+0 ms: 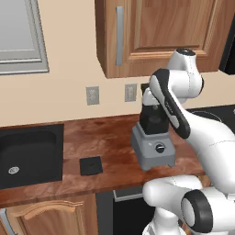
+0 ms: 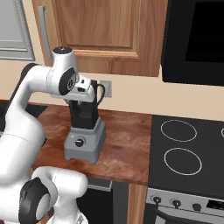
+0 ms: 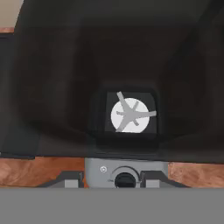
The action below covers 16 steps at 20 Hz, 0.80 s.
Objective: Close the lid blender by securely placing the lid on top.
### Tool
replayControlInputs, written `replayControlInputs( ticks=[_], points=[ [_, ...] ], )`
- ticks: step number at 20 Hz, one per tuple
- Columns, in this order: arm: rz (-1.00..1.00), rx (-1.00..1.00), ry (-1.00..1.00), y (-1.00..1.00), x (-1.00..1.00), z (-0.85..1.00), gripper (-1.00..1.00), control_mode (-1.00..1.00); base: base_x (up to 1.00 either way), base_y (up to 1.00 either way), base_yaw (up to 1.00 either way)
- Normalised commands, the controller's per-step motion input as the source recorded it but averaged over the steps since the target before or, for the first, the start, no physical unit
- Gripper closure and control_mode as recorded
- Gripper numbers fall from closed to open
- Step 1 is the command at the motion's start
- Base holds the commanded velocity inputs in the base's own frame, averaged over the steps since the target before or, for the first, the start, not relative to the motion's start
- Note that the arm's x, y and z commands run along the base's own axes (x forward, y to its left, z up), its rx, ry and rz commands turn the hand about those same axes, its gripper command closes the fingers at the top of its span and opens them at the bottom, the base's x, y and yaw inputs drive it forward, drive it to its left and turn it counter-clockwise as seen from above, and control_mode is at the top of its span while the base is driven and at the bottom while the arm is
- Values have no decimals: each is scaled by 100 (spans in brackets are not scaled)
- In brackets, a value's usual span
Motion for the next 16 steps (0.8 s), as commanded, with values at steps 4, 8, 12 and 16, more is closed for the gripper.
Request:
replayControlInputs(
  ticks=[4,8,12,16],
  points=[
    [-3,-4,0,31,-25,-20,-100,-100,0,0,0],
    [-7,-9,0,100,-84,-29,-100,-100,0,0,0],
    [-6,-14,4,100,-79,-27,-100,-100,0,0,0],
    [-5,-19,13,100,-39,-44,-100,-100,0,0,0]
  ],
)
